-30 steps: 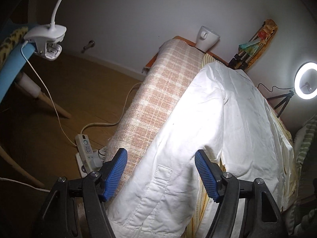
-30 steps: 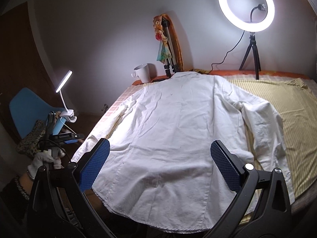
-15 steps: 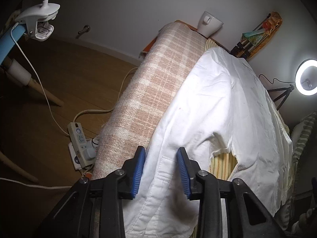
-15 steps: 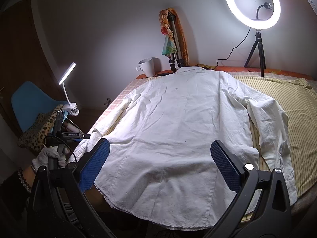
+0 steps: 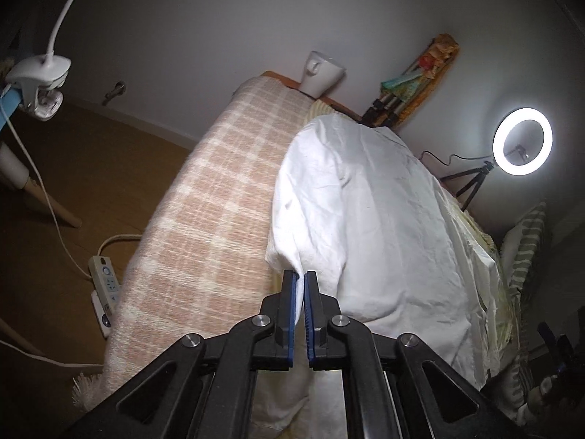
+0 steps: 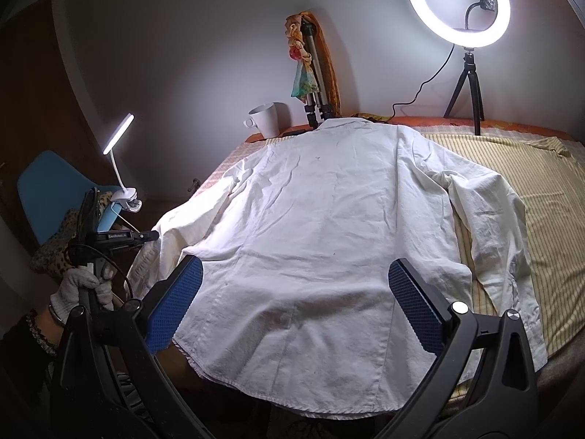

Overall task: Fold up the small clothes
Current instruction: 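Fold the held sleeve across the shirt back with the left gripper, release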

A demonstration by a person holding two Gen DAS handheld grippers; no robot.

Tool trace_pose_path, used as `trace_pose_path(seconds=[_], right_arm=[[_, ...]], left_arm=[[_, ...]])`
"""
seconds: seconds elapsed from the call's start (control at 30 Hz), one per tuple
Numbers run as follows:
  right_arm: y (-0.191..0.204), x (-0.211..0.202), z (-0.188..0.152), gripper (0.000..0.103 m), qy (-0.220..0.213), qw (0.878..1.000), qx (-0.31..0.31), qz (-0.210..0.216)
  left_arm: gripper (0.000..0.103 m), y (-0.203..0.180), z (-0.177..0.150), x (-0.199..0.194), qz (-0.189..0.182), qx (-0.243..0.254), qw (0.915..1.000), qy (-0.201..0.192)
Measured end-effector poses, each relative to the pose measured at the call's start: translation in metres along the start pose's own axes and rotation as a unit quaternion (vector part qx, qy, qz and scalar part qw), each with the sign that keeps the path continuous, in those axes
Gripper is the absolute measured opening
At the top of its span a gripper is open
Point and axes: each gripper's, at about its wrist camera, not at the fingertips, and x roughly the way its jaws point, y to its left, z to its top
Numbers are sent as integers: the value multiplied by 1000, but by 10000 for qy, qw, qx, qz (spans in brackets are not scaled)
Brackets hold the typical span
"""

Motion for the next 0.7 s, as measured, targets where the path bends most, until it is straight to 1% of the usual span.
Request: trace_pose_path(seconds=[0.1, 0.2, 0.3, 0.37, 0.43, 0.5, 0.57, 0.6, 0.7], right_arm=[[1, 0, 0, 103, -6, 10000, -25, 13], [3, 1, -1, 103, -10, 10000, -90, -10], [2, 4, -2, 103, 20, 10000, -86, -12], [0, 5, -2, 103, 43, 10000, -55, -12], [-2, 8, -2, 103, 67, 10000, -35, -24], [-3, 9, -2, 103, 80, 9999, -48, -54], [-5, 12, -1, 103, 105, 9999, -41, -70], [-7, 14, -1, 103, 134, 9999, -10, -59], [-11, 21, 2, 103, 233, 9996, 147, 17]], left_arm=[[0, -38, -2, 1, -63, 478, 9988, 6], [0, -80, -12, 4, -52, 1082, 9941, 24], [0, -115, -26, 18, -93, 1544, 9877, 240], [0, -135, -37, 30, -74, 1853, 9817, 441], [8, -150, -48, 41, -22, 2156, 9743, 654], [34, -159, -57, 44, 42, 2352, 9690, 750], [39, -167, -63, 41, 0, 2482, 9656, 775], [44, -168, -65, 37, 7, 2513, 9647, 794], [49, -167, -67, 19, -98, 2492, 9659, 697]])
